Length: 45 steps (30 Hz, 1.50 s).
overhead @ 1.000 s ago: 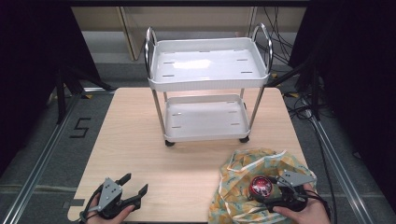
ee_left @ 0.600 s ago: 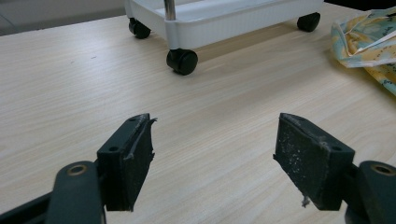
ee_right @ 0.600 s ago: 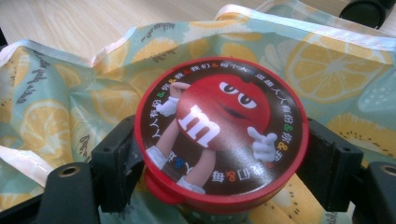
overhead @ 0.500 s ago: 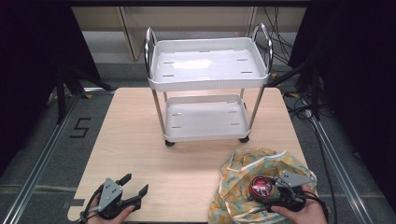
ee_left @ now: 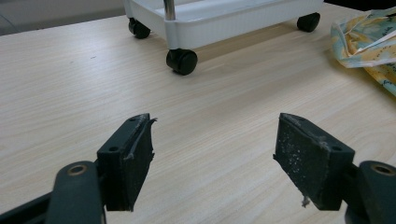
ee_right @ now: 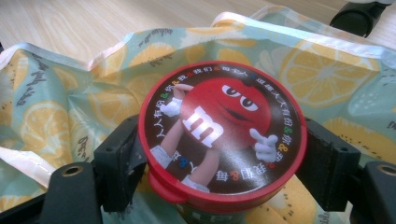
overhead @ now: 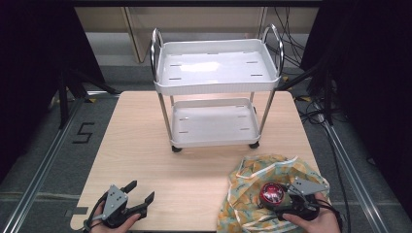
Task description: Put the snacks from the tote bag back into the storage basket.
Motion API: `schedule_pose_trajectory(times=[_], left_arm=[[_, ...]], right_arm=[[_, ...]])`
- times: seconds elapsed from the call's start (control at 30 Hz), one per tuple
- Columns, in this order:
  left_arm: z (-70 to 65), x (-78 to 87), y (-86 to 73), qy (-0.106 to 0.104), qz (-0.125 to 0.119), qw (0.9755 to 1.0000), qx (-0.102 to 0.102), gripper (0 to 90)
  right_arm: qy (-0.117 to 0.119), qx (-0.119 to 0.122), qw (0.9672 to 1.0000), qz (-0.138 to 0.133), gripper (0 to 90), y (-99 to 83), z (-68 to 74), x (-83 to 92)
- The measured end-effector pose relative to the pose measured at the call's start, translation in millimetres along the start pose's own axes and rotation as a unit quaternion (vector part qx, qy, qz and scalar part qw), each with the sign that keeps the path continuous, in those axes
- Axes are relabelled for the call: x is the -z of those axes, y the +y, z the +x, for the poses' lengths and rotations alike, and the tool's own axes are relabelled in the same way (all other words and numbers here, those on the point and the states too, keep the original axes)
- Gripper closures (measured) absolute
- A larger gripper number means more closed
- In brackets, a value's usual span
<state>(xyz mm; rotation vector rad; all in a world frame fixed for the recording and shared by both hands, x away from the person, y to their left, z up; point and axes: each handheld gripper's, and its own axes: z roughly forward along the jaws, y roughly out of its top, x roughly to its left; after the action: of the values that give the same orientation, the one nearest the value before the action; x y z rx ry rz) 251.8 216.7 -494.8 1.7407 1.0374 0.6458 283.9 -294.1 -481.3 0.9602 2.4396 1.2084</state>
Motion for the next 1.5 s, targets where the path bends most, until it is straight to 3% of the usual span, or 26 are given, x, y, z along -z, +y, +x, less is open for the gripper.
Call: schedule_pose_trajectory(times=[0.23,0.27,0.3,0.33,0.5,0.53,0.57,0.6,0.7,0.73,0.87,0.9,0.93,0.97,1.07,1.1,1.13,1.2,1.23,1.27,1.3,1.33,1.37,1.4,1.47,1.5], left_arm=[[1.1,-0.5,0.0,0.002,-0.002,1.0,-0.004,27.1],[1.1,-0.2,0.1,0.003,-0.002,1.0,-0.002,27.1],[1.1,-0.1,0.1,0.003,-0.001,1.0,-0.002,27.2],[1.2,-0.3,0.0,0.004,-0.002,1.0,-0.002,27.2],[1.6,0.0,0.2,0.003,0.001,1.0,-0.005,27.1],[1.5,-0.1,0.1,0.003,-0.003,1.0,-0.004,27.1],[1.6,0.4,0.2,0.003,-0.001,1.0,-0.005,27.2],[1.7,0.3,0.2,0.003,-0.001,1.0,-0.005,27.2],[1.5,0.1,0.1,0.004,-0.002,1.0,-0.003,27.1],[1.7,0.4,0.3,0.003,-0.001,1.0,-0.004,27.2],[1.2,0.7,0.4,0.006,-0.002,1.0,-0.003,27.1],[1.1,0.8,0.3,0.007,-0.002,1.0,-0.002,27.2],[1.3,0.9,0.4,0.007,-0.002,1.0,-0.002,27.1],[1.4,1.0,0.4,0.007,-0.002,1.0,-0.002,27.2],[1.2,0.9,0.5,0.007,-0.002,1.0,-0.002,27.2],[1.1,1.0,0.6,0.008,-0.003,1.0,-0.002,27.2],[1.2,1.1,0.7,0.008,-0.003,1.0,-0.002,27.2],[1.7,1.3,0.7,0.008,-0.003,1.0,-0.003,27.1],[1.7,1.3,0.7,0.008,-0.003,1.0,-0.003,27.2],[1.8,1.3,0.7,0.008,-0.003,1.0,-0.003,27.2],[1.2,0.7,0.7,0.008,-0.009,0.9999,0.001,27.2],[1.3,0.8,0.7,0.008,-0.008,0.9999,0.001,27.1],[1.3,0.8,0.7,0.008,-0.008,0.9999,0.001,27.2],[2.0,1.4,0.6,0.007,-0.004,1.0,-0.002,27.2],[2.0,1.6,0.6,0.006,-0.005,1.0,-0.002,27.1],[2.0,1.6,0.6,0.006,-0.005,1.0,-0.001,27.2]], right_arm=[[-0.005,-0.01,0.9999,0.004,26.1,1.1,1.7,2.0],[-0.009,0.009,0.9999,-0.006,26.1,1.9,-0.8,1.9],[-0.008,-0.005,0.9999,-0.004,26.1,2.0,1.6,2.8],[-0.007,0.008,0.9999,-0.011,26.2,2.8,-0.4,2.6],[-0.009,0.005,0.9998,-0.015,26.2,4.5,0.3,5.3],[-0.008,-0.006,0.9998,-0.018,26.2,4.9,2.2,6.5],[-0.014,0.006,0.9996,-0.022,26.2,5.7,0.2,7.3],[-0.009,-0.006,0.9997,-0.02,26.1,5.9,1.8,8.3],[-0.012,0.003,0.9996,-0.025,26.2,6.5,-0.1,8.7],[-0.011,-0.012,0.9995,-0.025,26.2,6.8,2.2,9.7],[-0.009,-0.021,0.9994,-0.028,26.1,8.1,3.7,11.4],[-0.016,-0.008,0.9993,-0.033,26.2,8.5,1.8,11.7],[-0.01,-0.015,0.9991,-0.037,26.2,9.1,3.1,12.2],[-0.012,0.0,0.9992,-0.039,26.2,10.0,1.4,12.6],[-0.008,-0.022,0.9991,-0.035,26.2,11.1,5.1,14.4],[-0.017,-0.003,0.9988,-0.046,26.2,11.7,2.4,14.0],[-0.016,-0.017,0.9986,-0.048,26.2,12.0,5.2,14.3],[-0.011,-0.002,0.9985,-0.054,26.2,13.4,3.5,13.4],[-0.021,0.002,0.9984,-0.053,26.2,13.9,3.9,14.4],[-0.012,-0.019,0.9984,-0.051,26.2,14.4,7.4,14.0],[-0.008,-0.008,0.9985,-0.053,26.2,15.3,5.7,13.5],[-0.016,-0.01,0.9984,-0.053,26.2,16.0,7.5,14.0],[-0.007,-0.024,0.9984,-0.05,26.2,16.8,10.0,14.1],[-0.015,-0.01,0.9983,-0.055,26.2,17.9,9.0,14.5],[-0.011,-0.021,0.9981,-0.056,26.2,19.7,11.8,15.5],[-0.012,0.001,0.9978,-0.065,26.2,20.7,8.7,14.9]])
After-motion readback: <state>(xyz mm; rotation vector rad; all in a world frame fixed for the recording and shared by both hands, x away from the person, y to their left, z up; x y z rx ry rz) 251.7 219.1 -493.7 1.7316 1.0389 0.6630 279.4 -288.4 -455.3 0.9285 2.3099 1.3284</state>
